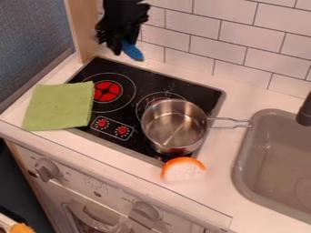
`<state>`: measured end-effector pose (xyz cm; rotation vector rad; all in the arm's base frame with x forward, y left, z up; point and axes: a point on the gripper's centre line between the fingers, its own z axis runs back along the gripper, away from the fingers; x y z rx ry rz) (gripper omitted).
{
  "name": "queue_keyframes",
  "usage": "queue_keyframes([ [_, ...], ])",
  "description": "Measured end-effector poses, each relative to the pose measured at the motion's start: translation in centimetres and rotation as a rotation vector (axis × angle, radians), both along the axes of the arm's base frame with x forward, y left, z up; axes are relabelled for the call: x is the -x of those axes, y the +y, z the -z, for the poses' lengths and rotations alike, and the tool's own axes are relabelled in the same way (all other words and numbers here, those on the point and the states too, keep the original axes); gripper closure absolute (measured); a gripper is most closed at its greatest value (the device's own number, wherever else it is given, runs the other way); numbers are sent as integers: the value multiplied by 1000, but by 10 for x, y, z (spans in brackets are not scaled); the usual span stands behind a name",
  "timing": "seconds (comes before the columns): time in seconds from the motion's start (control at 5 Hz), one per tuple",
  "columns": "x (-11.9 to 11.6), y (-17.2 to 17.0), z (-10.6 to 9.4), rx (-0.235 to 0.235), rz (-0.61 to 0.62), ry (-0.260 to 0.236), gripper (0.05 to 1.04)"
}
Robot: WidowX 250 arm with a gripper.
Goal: Move the blue fork to the top left burner
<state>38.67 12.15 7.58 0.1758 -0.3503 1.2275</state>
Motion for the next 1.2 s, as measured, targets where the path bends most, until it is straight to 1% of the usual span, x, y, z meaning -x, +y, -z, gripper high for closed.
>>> queue_keyframes([
  [0.4, -1, 16, 29, 17, -33, 51, 669],
  [0.6, -3, 16, 43, 26, -28, 78, 669],
  [0.8, -2, 14, 59, 47, -32, 106, 669],
  [1.0, -9, 13, 61, 61, -21, 94, 669],
  [1.2, -10, 15, 61, 94, -19, 94, 592],
])
